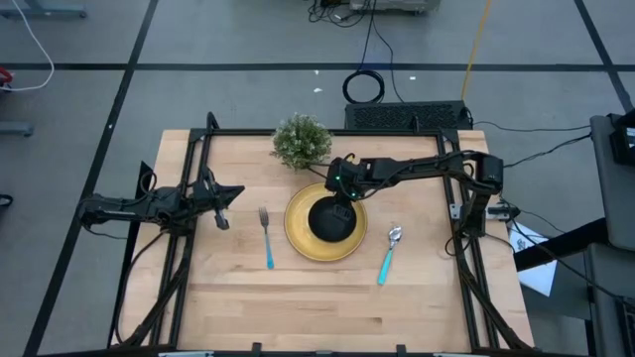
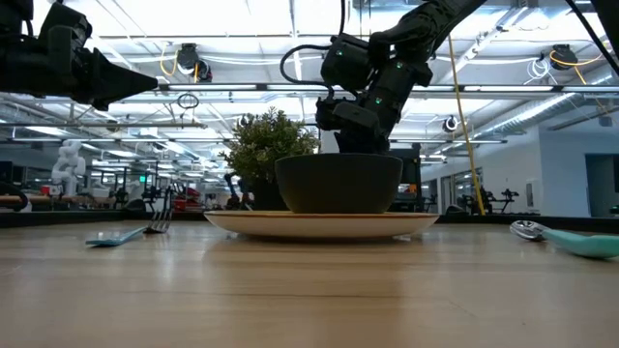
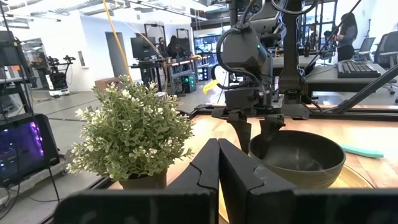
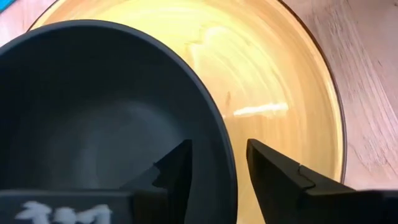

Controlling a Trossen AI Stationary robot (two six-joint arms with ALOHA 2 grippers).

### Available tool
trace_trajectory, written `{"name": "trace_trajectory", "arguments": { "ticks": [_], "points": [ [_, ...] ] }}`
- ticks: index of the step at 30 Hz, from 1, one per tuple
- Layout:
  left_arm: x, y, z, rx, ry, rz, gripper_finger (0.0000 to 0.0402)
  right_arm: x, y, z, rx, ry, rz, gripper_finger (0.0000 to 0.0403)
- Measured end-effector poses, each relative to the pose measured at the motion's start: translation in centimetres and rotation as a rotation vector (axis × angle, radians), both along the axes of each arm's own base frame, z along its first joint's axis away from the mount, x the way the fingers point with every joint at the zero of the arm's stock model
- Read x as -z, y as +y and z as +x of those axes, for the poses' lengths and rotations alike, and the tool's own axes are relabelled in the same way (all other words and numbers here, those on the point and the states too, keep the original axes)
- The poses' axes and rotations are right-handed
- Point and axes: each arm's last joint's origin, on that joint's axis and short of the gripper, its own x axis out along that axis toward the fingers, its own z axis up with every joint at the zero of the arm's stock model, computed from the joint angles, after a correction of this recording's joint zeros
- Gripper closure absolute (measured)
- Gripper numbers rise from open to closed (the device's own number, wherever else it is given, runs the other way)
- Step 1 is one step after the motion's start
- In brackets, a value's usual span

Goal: Set table place
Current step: Put the blue fork on the yellow plate to the left of the black bowl

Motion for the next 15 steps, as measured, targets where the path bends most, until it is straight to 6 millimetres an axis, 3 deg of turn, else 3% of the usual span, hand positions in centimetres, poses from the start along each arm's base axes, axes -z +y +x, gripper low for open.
{"name": "trace_trajectory", "arguments": {
  "ticks": [4, 11, 15],
  "points": [
    [0.0, 0.0, 0.0, 0.000, 0.001, 0.000, 0.0394, -1.6, 0.1, -0.5, -0.018, -0.036, -0.020, 0.0257],
    [0.0, 0.0, 0.0, 0.000, 0.003, 0.000, 0.0394, -6.9, 0.3, -2.2, -0.055, -0.205, -0.091, 0.0258],
    [0.1, 0.0, 0.0, 0.000, 0.010, -0.004, 0.0394, -9.5, 1.1, -3.3, -0.096, -0.286, -0.134, 0.0277]
  ]
}}
